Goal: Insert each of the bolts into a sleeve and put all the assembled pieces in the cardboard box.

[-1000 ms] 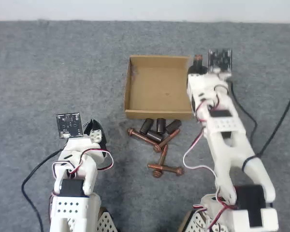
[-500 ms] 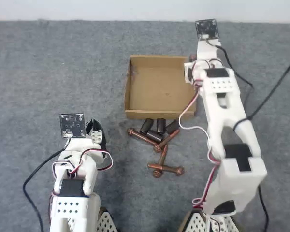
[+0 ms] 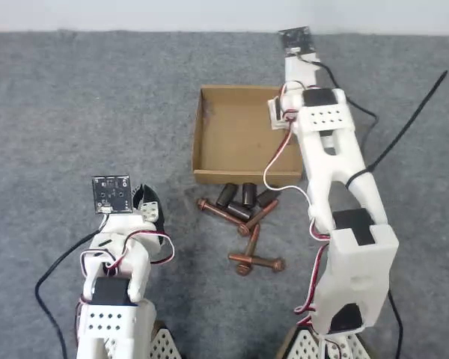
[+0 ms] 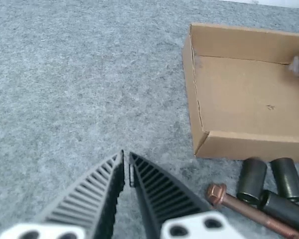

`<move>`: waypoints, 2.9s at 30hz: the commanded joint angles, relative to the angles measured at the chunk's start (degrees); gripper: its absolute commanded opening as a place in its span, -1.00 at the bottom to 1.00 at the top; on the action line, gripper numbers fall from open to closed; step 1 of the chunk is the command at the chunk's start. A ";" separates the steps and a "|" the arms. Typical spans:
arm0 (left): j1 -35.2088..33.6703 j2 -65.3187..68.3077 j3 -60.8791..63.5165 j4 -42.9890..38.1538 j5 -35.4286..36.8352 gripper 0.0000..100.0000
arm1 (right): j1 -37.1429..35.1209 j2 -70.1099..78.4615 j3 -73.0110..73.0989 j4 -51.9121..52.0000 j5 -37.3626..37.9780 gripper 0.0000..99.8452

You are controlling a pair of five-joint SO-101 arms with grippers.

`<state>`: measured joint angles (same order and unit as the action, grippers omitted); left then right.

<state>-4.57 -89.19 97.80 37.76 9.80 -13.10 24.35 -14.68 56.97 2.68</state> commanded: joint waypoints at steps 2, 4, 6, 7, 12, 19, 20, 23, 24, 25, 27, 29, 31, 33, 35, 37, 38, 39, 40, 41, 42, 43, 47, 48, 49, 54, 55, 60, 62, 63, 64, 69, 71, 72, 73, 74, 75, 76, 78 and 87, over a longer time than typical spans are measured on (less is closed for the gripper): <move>-0.35 -1.05 -0.84 0.18 -0.70 -0.98 | -0.75 -1.10 -4.48 0.13 -2.90 -0.99; -0.35 -1.05 -0.84 0.18 -0.70 -0.98 | -0.66 -1.01 -4.48 0.22 -3.43 -0.99; -0.35 -1.05 -0.84 0.18 -0.70 -0.98 | -0.40 -1.01 -4.48 0.75 -3.43 -0.99; -0.35 -1.05 -0.84 0.18 -0.70 -0.98 | -0.22 -1.01 -4.48 1.36 -3.43 -0.99; -0.35 -1.05 -0.84 0.18 -0.70 -0.98 | 0.31 -1.01 -4.75 3.74 -1.49 -0.99; -0.35 -1.05 -0.84 0.26 -0.70 -0.98 | 0.31 -1.10 -4.84 5.49 -1.41 -0.99; -0.35 -1.05 -0.84 0.26 -0.70 -0.98 | 0.31 -1.10 -4.84 5.49 -1.41 -0.99; -0.35 -1.05 -0.84 0.26 -0.70 -0.98 | 0.31 -1.10 -4.84 5.49 -1.41 -0.99; -0.35 -1.05 -0.84 0.26 -0.70 -0.98 | 0.48 -1.10 -4.84 5.49 -1.41 -0.99; -0.35 -1.05 -0.84 0.26 -0.70 -0.98 | 0.75 -1.10 -4.84 5.49 -1.41 -0.99; -0.35 -1.05 -0.84 0.26 -0.70 -0.98 | 1.01 -1.10 -4.84 5.49 -1.41 -0.97; -0.35 -1.05 -0.84 0.26 -0.70 -0.98 | 1.10 -1.10 -4.84 5.93 -1.41 -0.88; -0.35 -1.05 -0.84 0.26 -0.70 -0.98 | 1.10 -1.10 -4.84 7.87 -1.05 -0.82; -0.35 -1.05 -0.84 0.26 -0.70 -0.98 | 1.10 -1.36 -4.84 8.75 0.18 -0.86; -0.35 -1.05 -0.84 0.26 -0.70 -0.98 | 1.36 -1.80 -4.84 8.75 0.35 -0.91; -0.35 -0.97 -0.84 0.26 -0.70 -0.98 | 1.98 -3.30 -4.84 8.84 0.35 -0.94; -0.35 -0.97 -0.84 0.26 -0.70 -0.98 | 2.33 -4.09 -4.84 8.84 0.35 -0.94; -0.35 -0.97 -0.84 0.26 -0.70 -0.98 | 2.77 -4.88 -4.84 8.92 0.35 -0.94; -0.35 -0.97 -0.84 0.26 -0.70 -0.98 | 3.21 -5.85 -4.84 9.71 0.35 -0.94; -0.35 -0.97 -0.84 0.26 -0.70 -0.98 | 3.47 -6.81 -4.84 10.95 0.53 -0.94; -0.35 -0.97 -0.84 0.26 -0.70 -0.98 | 3.65 -7.87 -4.84 12.26 0.62 -0.94; -0.35 -0.97 -0.84 0.26 -0.70 -0.98 | 3.74 -9.10 -4.84 13.67 0.62 -0.94; -0.26 -0.97 -0.84 0.18 -0.70 -0.98 | 3.56 -14.37 -4.84 21.58 0.26 -0.94; -0.26 -0.97 -0.84 0.18 -0.70 -0.98 | 3.56 -15.78 -4.84 23.69 0.18 -0.95; -0.26 -0.97 -0.84 0.18 -0.70 -0.98 | 3.47 -17.19 -4.75 25.80 0.18 -0.95; -0.26 -0.97 -0.84 0.18 -0.70 -0.98 | 3.47 -23.52 -4.57 36.70 0.18 -0.95; -0.26 -0.97 -0.84 0.18 -0.70 -0.98 | 3.47 -24.66 -4.48 38.73 0.18 -0.95; -0.35 -0.97 -0.84 0.26 -0.70 -0.98 | 3.47 -28.70 -3.25 45.49 0.09 -0.95; -0.35 -0.97 -0.84 0.35 -0.70 -0.98 | 3.56 -31.52 0.97 45.41 0.26 -0.95; -0.35 -0.97 -0.84 0.35 -0.70 -0.98 | 3.47 -33.27 3.87 45.32 0.44 -0.95; -0.35 -0.97 -0.84 0.35 -0.70 -0.98 | 3.30 -35.03 7.03 44.88 0.44 -0.95; -0.35 -0.97 -0.84 0.35 -0.70 -0.98 | 1.63 -43.91 21.19 39.34 0.09 -0.95; -0.35 -0.97 -0.84 0.35 -0.70 -0.98 | 1.45 -46.55 26.11 36.88 0.09 -0.95; -0.35 -0.97 -0.84 0.35 -0.70 -0.98 | 1.19 -47.60 28.48 35.47 0.09 -0.95; -0.35 -0.97 -0.84 0.35 -0.70 -0.98 | 1.10 -48.48 30.77 34.24 0.09 -0.95; -0.35 -0.97 -0.84 0.35 -0.70 -0.98 | 0.92 -49.10 33.23 32.84 0.00 -0.95; -0.35 -0.97 -0.84 0.35 -0.70 -0.98 | 0.66 -49.45 35.60 31.16 0.00 -0.95; -0.35 -0.97 -0.84 0.35 -0.70 -0.98 | 0.57 -49.63 37.80 29.23 -0.26 -0.95; -0.35 -0.97 -0.84 0.35 -0.70 -0.98 | -0.92 -49.63 41.67 24.13 -3.25 -0.95; -0.26 -0.97 -0.84 0.35 -0.70 -0.98 | -8.84 -49.45 47.38 9.36 -23.38 -0.94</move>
<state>-4.57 -89.19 97.80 37.76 9.80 -20.13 -22.33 32.26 70.59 -15.60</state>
